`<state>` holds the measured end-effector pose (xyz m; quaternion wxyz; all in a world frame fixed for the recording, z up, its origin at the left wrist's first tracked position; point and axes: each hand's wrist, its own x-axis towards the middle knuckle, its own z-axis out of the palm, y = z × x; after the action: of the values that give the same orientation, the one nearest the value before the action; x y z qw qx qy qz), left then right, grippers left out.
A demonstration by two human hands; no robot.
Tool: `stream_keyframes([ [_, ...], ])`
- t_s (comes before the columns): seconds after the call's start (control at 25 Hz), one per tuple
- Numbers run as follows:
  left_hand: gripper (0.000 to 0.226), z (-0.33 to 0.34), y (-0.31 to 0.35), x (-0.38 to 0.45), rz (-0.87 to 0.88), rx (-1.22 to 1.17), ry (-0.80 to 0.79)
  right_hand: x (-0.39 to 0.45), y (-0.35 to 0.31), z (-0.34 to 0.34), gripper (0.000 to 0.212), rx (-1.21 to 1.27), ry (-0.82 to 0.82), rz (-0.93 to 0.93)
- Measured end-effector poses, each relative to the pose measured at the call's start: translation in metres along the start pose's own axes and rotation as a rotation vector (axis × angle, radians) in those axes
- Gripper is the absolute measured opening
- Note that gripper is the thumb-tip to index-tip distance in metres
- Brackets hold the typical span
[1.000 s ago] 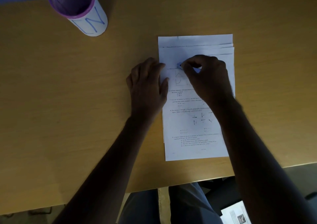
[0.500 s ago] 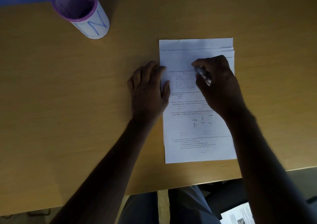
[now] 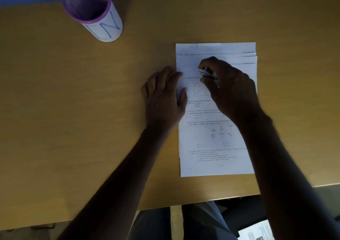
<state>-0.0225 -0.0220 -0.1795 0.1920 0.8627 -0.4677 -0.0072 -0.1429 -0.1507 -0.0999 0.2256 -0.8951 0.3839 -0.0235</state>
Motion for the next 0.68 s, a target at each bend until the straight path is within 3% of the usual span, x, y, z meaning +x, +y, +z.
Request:
stream_keyframes([
  [0.2,0.041,-0.0027,0.0008,-0.0005,-0.006,-0.004,-0.007,0.0048,0.0003,0.0021,0.025,0.009,-0.088,-0.010],
  [0.36,0.042,-0.0037,0.0015,0.0001,-0.013,-0.006,-0.023,0.0065,-0.0028,0.0048,0.043,0.061,-0.070,0.019],
  [0.52,0.043,-0.0045,0.0024,-0.0001,-0.012,-0.008,-0.027,0.0041,0.0003,-0.0016,0.026,0.086,0.025,-0.004],
  [0.68,0.042,-0.0053,0.0020,-0.0003,-0.015,-0.003,-0.030,0.0052,0.0041,-0.0027,0.029,0.097,-0.019,0.026],
])
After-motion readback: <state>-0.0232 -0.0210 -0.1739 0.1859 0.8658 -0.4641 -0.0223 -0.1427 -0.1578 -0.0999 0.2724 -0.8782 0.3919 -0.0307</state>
